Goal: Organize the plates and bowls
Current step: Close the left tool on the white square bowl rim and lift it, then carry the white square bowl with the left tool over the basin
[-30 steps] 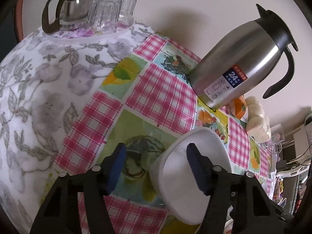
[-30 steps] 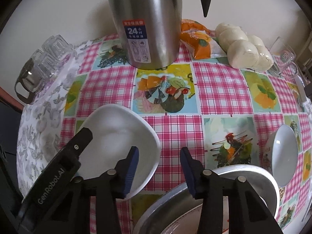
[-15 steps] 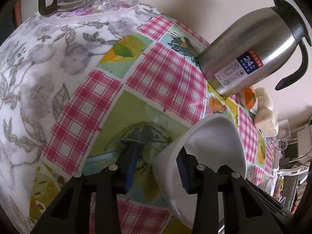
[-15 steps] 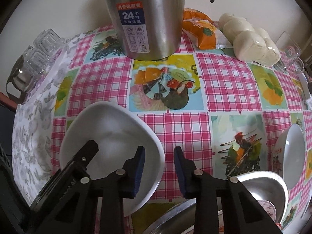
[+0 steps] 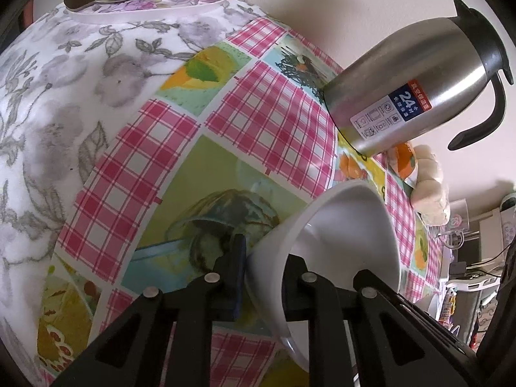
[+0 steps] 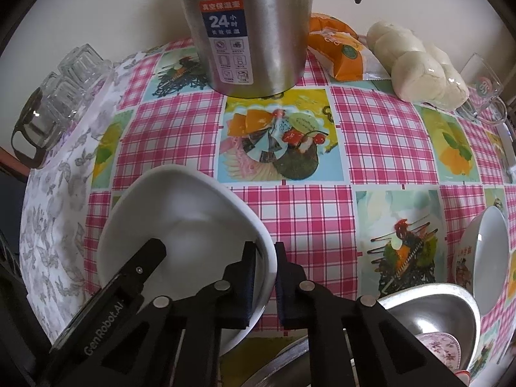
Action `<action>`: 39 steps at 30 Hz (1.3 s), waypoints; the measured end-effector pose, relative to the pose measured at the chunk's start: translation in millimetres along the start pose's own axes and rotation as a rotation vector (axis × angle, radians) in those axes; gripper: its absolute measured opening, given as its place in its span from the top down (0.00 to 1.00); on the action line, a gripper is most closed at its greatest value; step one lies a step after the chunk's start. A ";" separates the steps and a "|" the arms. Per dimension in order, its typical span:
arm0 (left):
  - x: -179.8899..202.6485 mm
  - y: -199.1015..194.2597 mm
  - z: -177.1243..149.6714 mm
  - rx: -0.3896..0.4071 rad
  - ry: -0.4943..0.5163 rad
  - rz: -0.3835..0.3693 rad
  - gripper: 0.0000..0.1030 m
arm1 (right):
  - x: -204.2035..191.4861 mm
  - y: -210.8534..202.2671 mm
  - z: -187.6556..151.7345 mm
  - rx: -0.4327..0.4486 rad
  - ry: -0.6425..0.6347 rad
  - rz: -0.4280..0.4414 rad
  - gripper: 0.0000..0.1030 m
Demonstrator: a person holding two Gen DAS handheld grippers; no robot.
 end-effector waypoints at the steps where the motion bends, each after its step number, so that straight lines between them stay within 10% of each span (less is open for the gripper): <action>1: -0.3 -1.0 -0.6 0.002 0.003 0.001 0.83 | -0.1 -0.8 -0.4 0.000 0.002 0.003 0.89; 39: 112.1 -125.6 -58.7 0.243 0.333 -0.001 0.83 | 64.2 -154.2 -42.6 0.242 0.069 0.186 0.88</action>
Point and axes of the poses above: each gripper's, at about its wrist camera, not at the fingertips, and y roughly the way its jaws point, x to its right, z to its top, the point moved 9 cm from there along y, roughly the way its jaws point, and after that the axes turned 5 degrees about z, right-handed, at the moved point
